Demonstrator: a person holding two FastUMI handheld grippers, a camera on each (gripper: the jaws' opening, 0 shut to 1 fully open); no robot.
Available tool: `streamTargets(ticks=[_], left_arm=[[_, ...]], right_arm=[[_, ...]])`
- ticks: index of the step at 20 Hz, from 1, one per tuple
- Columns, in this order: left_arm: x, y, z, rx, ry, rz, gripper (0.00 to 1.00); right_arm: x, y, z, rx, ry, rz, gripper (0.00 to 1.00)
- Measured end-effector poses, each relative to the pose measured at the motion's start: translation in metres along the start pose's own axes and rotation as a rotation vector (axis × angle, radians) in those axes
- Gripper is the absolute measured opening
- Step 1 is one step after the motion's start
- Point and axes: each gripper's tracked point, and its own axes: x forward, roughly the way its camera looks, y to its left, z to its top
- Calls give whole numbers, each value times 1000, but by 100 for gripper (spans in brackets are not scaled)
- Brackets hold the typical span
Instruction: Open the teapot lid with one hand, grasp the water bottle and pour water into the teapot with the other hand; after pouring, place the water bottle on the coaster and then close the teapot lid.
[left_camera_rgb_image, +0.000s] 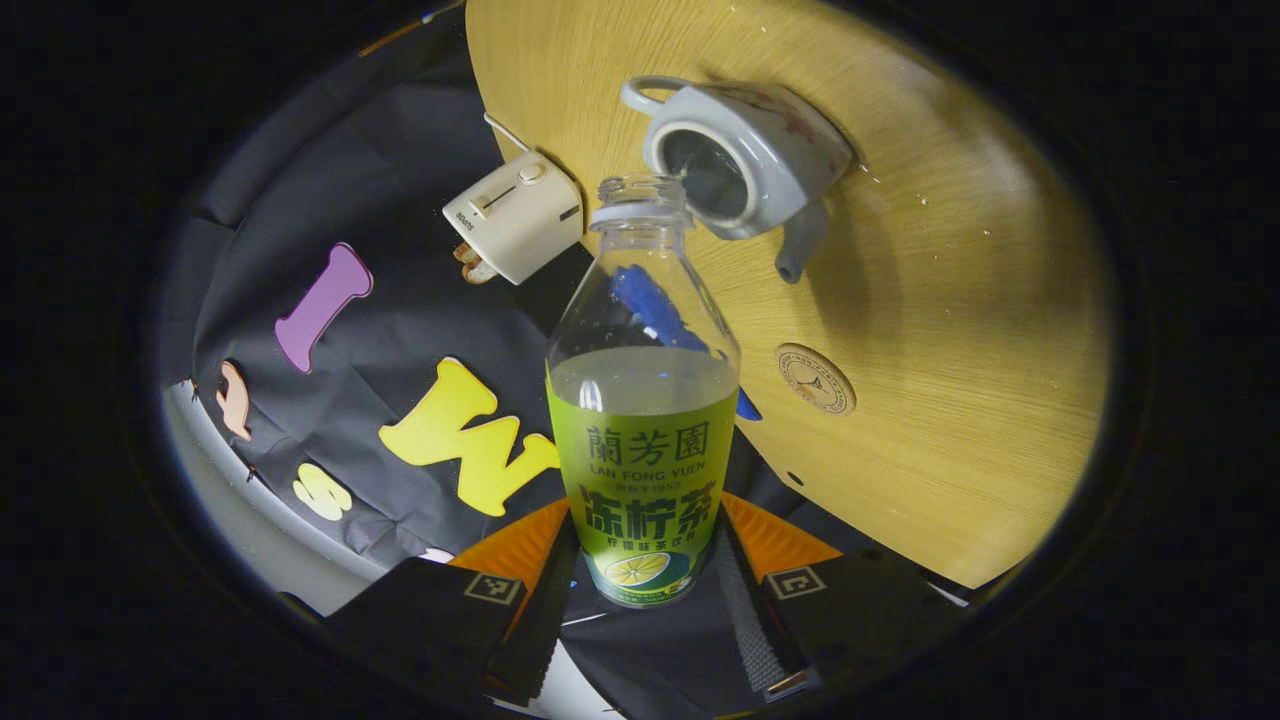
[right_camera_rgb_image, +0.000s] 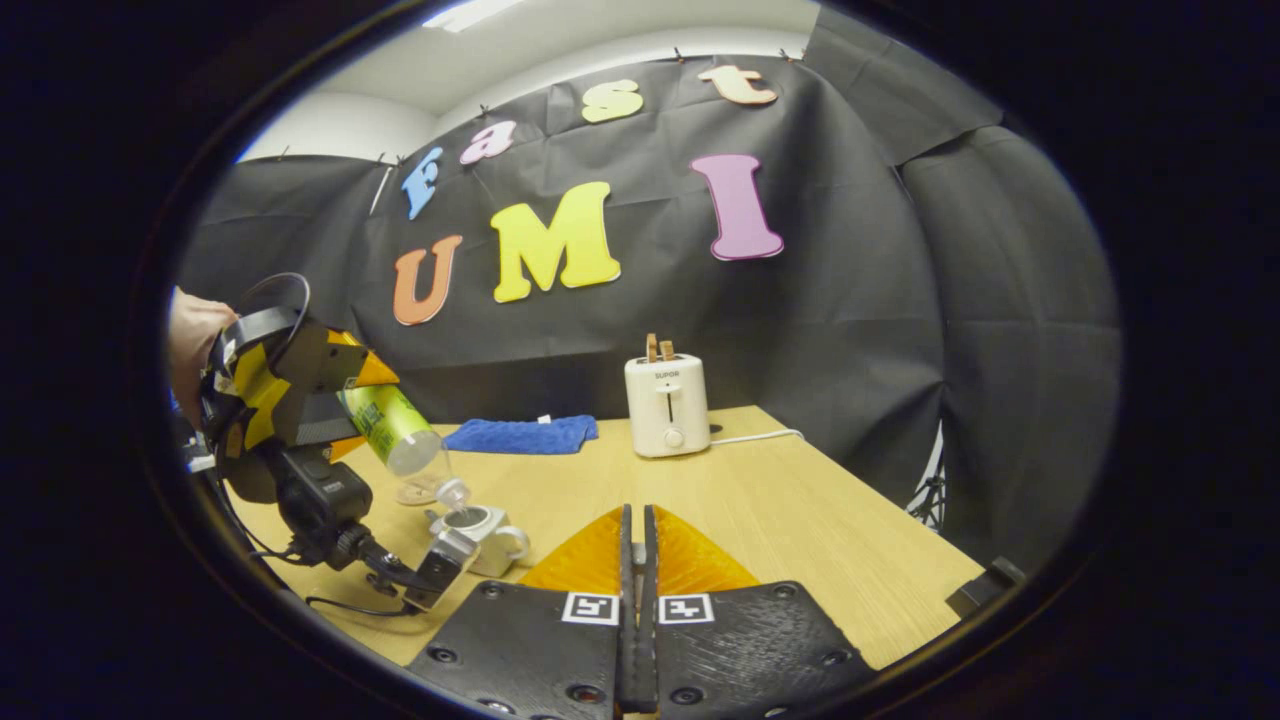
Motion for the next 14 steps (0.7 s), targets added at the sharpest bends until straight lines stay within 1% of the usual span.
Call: streamTargets(ticks=[8, 14], left_arm=[[2, 1, -7, 21, 21, -7, 74], [3, 3, -7, -16, 13, 20, 74]], right_arm=[[-1, -1, 0, 6, -4, 3, 0], [-2, -5, 1, 11, -5, -11, 0]])
